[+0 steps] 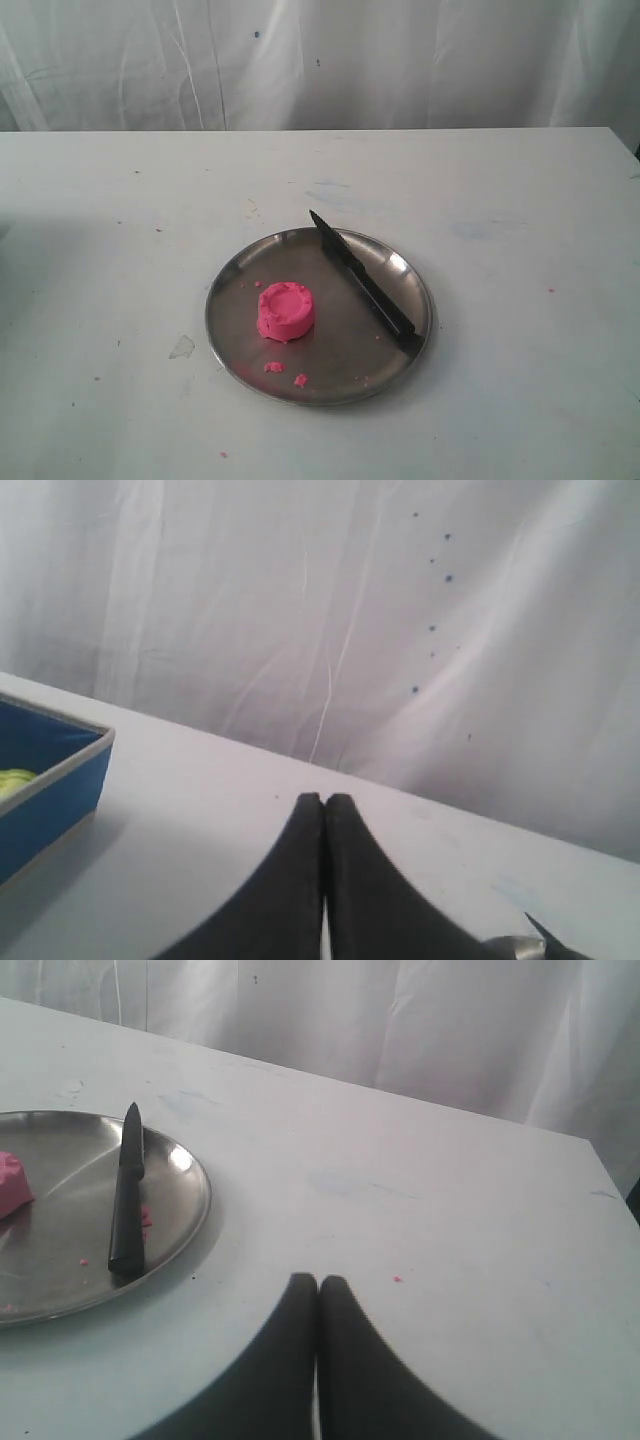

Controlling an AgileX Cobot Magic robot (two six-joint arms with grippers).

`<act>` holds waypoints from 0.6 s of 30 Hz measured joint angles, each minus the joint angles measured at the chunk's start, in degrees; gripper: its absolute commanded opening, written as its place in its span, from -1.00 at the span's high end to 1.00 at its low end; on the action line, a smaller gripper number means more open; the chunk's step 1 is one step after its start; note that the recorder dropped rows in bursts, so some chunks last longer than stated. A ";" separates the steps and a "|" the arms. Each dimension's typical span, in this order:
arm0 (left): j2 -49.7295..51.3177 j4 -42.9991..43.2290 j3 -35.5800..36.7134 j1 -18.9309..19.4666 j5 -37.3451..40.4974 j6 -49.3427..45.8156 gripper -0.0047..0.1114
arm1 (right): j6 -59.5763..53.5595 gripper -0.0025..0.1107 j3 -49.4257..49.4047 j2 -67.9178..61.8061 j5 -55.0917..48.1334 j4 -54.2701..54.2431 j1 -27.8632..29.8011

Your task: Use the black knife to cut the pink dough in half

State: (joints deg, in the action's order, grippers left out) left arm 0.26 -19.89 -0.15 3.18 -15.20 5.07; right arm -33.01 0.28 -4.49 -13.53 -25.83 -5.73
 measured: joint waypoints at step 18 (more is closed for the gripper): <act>-0.13 24.42 -11.99 0.00 -2.71 5.27 0.92 | 0.00 0.96 0.00 0.00 0.00 0.00 0.00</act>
State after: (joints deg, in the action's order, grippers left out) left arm 0.13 4.53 -12.14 3.18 -17.91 10.34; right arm -33.01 0.28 -4.49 -13.53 -25.83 -5.73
